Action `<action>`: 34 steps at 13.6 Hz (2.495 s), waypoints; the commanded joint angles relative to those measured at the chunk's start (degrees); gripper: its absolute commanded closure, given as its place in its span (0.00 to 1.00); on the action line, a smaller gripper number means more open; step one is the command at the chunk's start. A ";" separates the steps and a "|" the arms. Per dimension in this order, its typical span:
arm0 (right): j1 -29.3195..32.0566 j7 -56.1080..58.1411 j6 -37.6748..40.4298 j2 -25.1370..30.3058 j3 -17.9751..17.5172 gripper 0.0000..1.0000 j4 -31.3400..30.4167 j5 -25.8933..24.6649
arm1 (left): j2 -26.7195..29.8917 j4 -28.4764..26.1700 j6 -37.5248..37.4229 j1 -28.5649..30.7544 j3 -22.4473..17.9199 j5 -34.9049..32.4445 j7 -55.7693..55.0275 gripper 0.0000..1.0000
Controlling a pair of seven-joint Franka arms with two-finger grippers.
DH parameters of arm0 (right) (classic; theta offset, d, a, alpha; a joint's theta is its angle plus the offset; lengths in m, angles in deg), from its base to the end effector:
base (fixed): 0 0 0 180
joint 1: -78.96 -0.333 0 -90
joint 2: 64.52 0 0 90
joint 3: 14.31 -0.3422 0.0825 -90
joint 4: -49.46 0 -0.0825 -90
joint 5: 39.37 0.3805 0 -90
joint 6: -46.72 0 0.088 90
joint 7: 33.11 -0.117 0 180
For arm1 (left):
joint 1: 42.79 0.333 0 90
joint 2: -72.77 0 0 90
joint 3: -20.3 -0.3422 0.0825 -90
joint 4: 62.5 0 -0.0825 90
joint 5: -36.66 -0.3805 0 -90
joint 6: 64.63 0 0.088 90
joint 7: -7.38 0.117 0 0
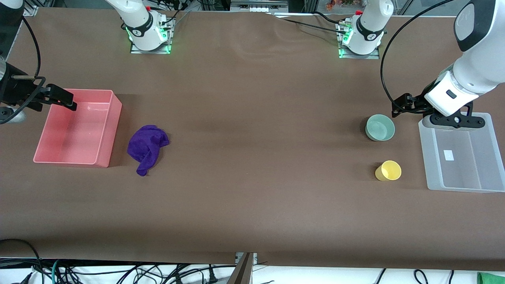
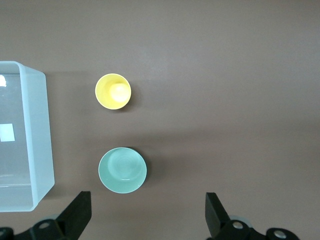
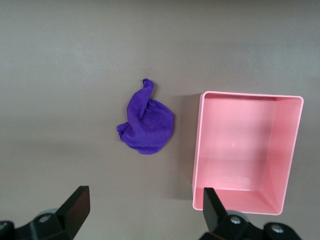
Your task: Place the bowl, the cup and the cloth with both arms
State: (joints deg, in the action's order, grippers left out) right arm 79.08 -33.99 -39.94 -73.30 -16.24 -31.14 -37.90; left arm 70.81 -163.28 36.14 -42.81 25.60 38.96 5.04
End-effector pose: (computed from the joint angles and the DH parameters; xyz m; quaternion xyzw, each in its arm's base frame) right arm 0.5953 0.0202 0.6243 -0.9996 -0.0084 0.0240 0.0148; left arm 0.5646 -0.0558 0.5490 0.9994 -0.0219 -0.0185 0.0200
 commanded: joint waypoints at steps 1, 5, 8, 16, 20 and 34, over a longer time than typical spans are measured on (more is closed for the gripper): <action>0.32 0.80 0.17 0.09 -0.09 0.00 0.09 0.72 | 0.20 0.41 -1.10 0.37 0.14 -0.11 -0.21 0.00; 0.32 0.80 0.00 0.09 -0.09 0.00 0.18 0.72 | -1.64 0.32 -2.58 2.73 0.23 0.07 3.37 0.00; 0.32 0.79 0.00 0.09 -0.09 0.00 0.09 0.72 | -3.84 0.15 -4.25 5.01 0.23 -0.11 7.15 0.00; -0.29 0.36 -2.10 -2.53 -0.71 0.00 -2.88 0.63 | -9.64 -5.89 -0.08 7.93 0.23 -5.99 41.51 0.00; -1.00 -0.52 -11.92 -6.76 -2.73 0.00 -12.63 0.55 | -14.46 -14.34 18.46 9.15 0.23 -9.85 52.59 0.00; -3.10 -1.93 -50.09 -15.46 -2.82 0.00 -39.20 0.46 | -20.54 -24.29 37.75 8.98 1.02 -13.99 57.51 1.00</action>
State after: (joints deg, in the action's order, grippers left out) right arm 76.90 -35.24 -88.31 -88.06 -18.87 -69.79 -37.83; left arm 48.98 -187.14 73.60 -34.19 26.36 26.21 60.07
